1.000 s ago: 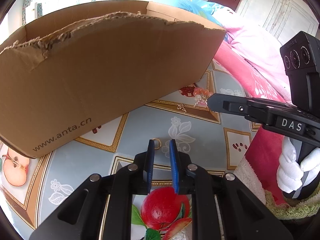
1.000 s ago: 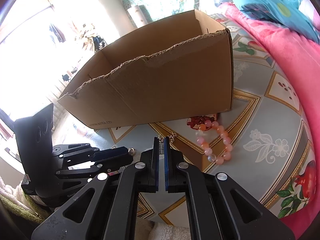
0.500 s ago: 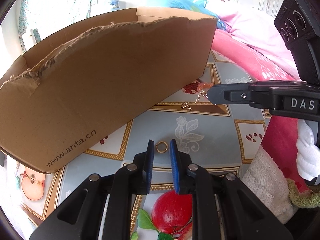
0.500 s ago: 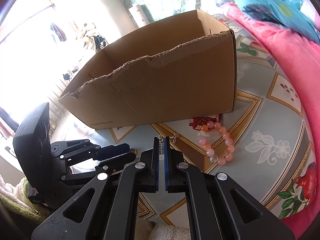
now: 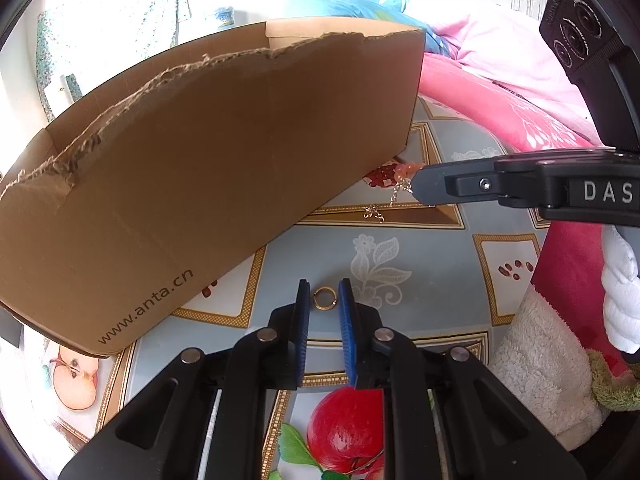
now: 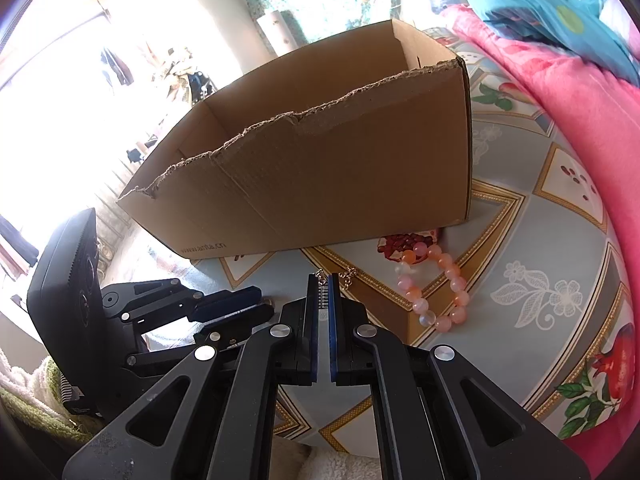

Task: Organize jewelry
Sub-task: 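Lift the gold ring and earring and hold them above the tablecloth, then carry the ring and earring into the box and open both grippers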

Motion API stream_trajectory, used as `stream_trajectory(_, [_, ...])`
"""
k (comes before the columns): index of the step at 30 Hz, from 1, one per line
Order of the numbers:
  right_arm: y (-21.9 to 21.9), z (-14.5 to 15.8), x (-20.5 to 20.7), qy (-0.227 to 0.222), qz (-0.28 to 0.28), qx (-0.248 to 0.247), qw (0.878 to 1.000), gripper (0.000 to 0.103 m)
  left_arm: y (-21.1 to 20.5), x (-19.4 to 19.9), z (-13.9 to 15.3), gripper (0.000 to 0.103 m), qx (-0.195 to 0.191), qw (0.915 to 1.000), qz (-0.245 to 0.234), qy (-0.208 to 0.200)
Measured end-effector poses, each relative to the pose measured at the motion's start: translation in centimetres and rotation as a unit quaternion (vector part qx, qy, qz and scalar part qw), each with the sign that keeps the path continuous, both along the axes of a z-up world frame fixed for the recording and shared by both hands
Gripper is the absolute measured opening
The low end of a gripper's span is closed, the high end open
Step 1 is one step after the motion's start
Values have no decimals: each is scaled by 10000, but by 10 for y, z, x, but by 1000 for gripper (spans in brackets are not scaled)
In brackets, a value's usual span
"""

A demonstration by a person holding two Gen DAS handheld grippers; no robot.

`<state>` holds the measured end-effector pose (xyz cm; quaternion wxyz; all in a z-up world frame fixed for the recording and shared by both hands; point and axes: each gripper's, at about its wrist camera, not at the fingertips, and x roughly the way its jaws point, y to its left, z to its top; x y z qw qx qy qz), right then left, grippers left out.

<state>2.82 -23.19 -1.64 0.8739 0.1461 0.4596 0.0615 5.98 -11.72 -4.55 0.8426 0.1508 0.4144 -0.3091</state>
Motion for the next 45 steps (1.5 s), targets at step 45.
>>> stream_trajectory(45, [-7,11,-7,-253,19,11,9997,3,13,-6,36,10,-469,9984,20,-309])
